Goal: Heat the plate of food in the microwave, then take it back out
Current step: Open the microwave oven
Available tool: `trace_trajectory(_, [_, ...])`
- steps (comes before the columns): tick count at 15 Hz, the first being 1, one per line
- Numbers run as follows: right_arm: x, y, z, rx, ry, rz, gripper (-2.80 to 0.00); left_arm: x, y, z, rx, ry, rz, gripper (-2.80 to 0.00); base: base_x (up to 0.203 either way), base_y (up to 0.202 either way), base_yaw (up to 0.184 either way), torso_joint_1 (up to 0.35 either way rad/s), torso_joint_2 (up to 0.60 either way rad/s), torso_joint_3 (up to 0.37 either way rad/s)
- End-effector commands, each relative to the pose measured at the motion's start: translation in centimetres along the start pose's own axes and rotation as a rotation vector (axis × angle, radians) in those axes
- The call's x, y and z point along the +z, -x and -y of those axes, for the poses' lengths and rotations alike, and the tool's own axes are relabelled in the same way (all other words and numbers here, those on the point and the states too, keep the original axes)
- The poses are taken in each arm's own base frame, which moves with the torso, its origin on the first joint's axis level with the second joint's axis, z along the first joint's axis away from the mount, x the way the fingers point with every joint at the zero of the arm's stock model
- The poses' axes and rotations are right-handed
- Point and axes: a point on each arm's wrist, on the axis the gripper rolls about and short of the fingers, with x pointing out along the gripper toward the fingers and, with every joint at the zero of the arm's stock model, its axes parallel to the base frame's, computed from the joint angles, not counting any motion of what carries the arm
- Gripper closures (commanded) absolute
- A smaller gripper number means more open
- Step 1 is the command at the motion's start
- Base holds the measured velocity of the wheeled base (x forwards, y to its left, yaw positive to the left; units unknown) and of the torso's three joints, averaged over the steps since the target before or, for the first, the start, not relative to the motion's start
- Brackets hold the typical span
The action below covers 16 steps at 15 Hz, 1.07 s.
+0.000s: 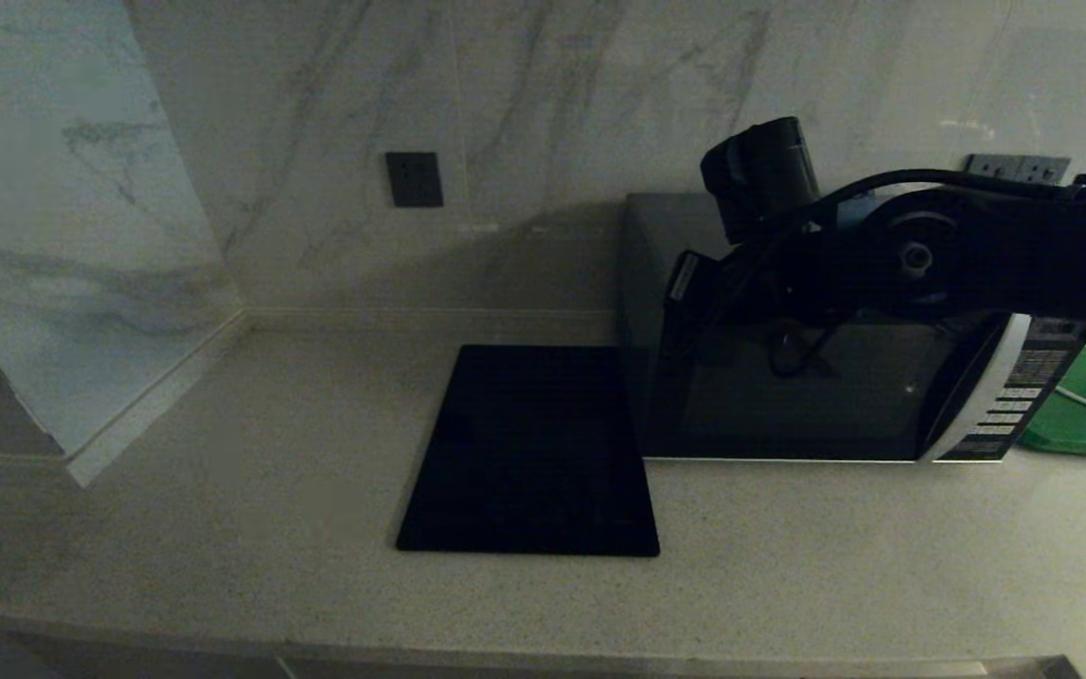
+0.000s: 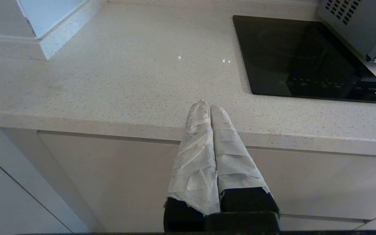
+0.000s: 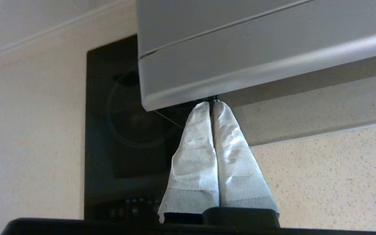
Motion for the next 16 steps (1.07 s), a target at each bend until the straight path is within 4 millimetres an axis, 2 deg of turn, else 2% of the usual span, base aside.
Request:
trace_trajectory(1, [0.0,-0.6,-0.2,-0.003,-0.010,0.016,0.00,0.0,0.0,0.0,0.001,0.000,-0.001,0.00,0.000,0.000,0.000,0.000,0.00,0.000])
trace_trajectory(3, [-0.1,-0.5,-0.1,-0.012,-0.004,0.008,0.00,0.0,0.0,0.0,0.001,0.000,0.000,0.00,0.000,0.000,0.000,0.000,0.00,0.000])
trace_trajectory(5, [0.3,0.4,0.1,-0.012,-0.017,0.005,0.00,0.0,0.0,0.0,0.001,0.000,-0.001,0.00,0.000,0.000,0.000,0.000,0.00,0.000])
trace_trajectory(8, [1.7,3.8,1.2,0.006,-0.033,0.016,0.00,0.0,0.0,0.0,0.001,0.000,-0.001,0.00,0.000,0.000,0.000,0.000,0.00,0.000])
trace_trajectory(12, [3.7,11.3,4.6,0.045,-0.037,0.064,0.00,0.0,0.0,0.0,0.001,0.000,-0.001,0.00,0.000,0.000,0.000,0.000,0.00,0.000])
trace_trajectory(14, [4.2,16.4,8.0,0.067,-0.013,0.106,0.00,0.0,0.0,0.0,0.001,0.000,-0.001,0.00,0.000,0.000,0.000,0.000,0.00,0.000])
trace_trajectory(16, [4.3,21.3,12.2,0.062,0.050,0.175,0.00,0.0,0.0,0.0,0.001,0.000,0.000,0.00,0.000,0.000,0.000,0.000,0.00,0.000])
